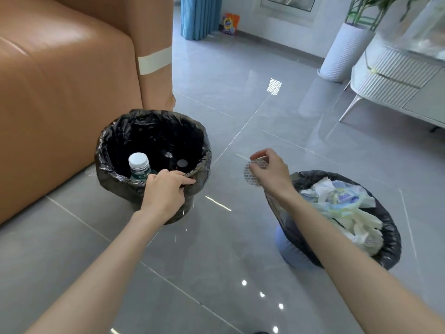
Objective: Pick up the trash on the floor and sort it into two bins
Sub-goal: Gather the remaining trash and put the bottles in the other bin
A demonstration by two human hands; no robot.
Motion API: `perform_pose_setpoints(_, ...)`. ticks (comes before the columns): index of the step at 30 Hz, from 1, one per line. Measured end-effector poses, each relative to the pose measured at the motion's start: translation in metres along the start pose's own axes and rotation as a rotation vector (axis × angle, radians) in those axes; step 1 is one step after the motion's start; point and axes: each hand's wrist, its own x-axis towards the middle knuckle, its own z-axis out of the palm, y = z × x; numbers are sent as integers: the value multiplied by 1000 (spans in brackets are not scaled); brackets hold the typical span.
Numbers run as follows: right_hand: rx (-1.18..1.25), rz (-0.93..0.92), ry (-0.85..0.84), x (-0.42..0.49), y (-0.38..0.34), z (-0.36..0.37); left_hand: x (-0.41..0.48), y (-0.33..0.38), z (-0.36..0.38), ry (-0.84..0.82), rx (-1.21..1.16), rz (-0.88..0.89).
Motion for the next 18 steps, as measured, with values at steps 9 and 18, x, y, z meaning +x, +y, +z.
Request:
perform_pose_setpoints(9, -339, 230, 172, -49, 64, -96, -17, 44, -20, -48, 69, 26)
perform_pose_setpoints(18, -569, 191, 42, -75, 84, -84, -22, 51, -33, -17, 46, 84)
